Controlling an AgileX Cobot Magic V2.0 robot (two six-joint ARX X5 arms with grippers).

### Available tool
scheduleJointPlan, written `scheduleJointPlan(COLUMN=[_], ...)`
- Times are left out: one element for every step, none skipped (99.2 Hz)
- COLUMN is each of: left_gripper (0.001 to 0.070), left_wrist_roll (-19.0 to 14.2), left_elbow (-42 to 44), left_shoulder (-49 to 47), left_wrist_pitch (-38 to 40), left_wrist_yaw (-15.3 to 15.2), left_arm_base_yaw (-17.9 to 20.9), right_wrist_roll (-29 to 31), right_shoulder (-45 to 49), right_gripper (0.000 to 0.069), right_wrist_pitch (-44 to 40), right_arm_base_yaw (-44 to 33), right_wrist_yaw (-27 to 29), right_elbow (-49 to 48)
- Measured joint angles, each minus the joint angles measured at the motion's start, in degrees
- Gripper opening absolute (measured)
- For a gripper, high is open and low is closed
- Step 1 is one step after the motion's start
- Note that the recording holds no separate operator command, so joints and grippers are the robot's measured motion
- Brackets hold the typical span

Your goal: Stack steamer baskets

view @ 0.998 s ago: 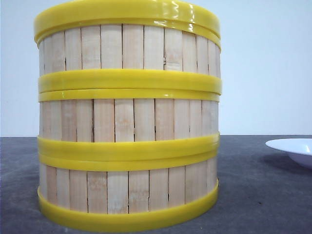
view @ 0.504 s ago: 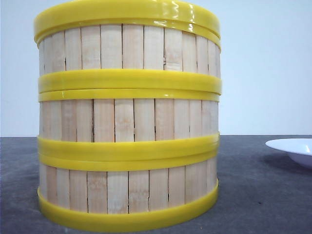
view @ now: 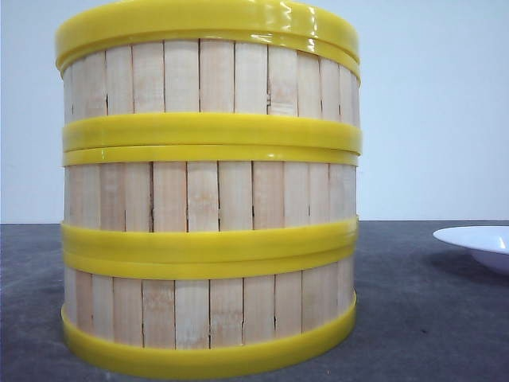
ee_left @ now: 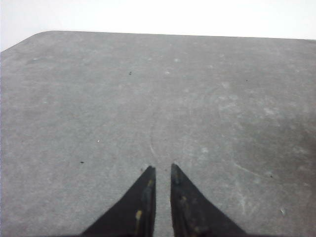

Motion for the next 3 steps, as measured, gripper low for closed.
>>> scheduleJointPlan(left_gripper=[0.0029, 0.0029, 0.0029], left_wrist_roll=[0.0, 0.0, 0.0], left_elbow=[0.0, 0.0, 0.0], left_shoulder=[0.0, 0.0, 0.0], left_wrist_pitch=[0.0, 0.0, 0.0], left_wrist_yaw=[0.0, 0.0, 0.0], left_arm_base_yaw=[0.0, 0.0, 0.0], right_wrist_roll=[0.0, 0.0, 0.0], right_shoulder=[0.0, 0.0, 0.0], right_gripper=[0.0005, 0.0005, 0.0005], right_wrist_pitch=[0.02, 0.0, 0.0], right_arm_base_yaw=[0.0, 0.0, 0.0], right_wrist_yaw=[0.0, 0.0, 0.0], right_elbow=[0.0, 0.0, 0.0])
